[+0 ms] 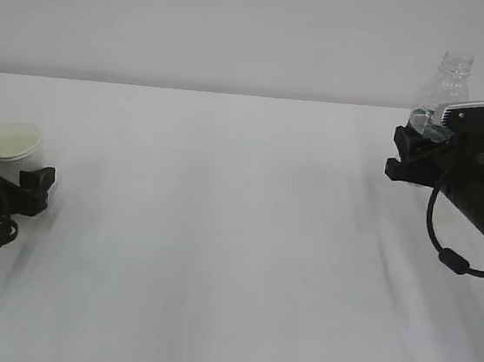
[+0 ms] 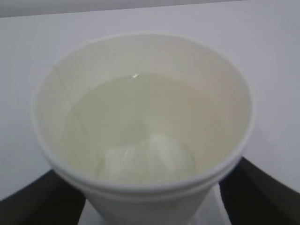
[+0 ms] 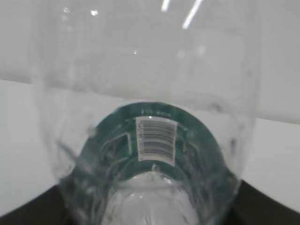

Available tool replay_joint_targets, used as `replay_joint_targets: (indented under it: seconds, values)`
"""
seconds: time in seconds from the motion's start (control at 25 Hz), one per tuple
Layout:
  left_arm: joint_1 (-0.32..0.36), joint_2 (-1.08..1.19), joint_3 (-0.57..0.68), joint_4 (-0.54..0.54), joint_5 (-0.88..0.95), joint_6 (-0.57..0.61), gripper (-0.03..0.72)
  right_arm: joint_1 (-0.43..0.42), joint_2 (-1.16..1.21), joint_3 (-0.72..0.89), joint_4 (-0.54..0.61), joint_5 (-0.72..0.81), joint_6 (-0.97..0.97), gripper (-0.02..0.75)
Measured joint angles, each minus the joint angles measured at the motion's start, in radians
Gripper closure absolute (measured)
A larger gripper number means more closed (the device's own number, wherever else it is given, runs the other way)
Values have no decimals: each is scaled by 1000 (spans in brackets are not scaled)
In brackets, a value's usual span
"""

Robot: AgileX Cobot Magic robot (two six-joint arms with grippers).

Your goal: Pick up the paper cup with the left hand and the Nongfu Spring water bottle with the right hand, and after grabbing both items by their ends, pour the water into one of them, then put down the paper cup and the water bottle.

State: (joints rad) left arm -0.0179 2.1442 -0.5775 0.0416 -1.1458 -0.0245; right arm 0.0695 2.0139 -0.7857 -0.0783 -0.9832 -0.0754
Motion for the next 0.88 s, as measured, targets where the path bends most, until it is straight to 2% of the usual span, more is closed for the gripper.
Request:
replay_joint_targets:
  seconds: [0.88]
  values:
    - [0,-145,185,-18,0,-25,67,0,0,0,0,0,0,332]
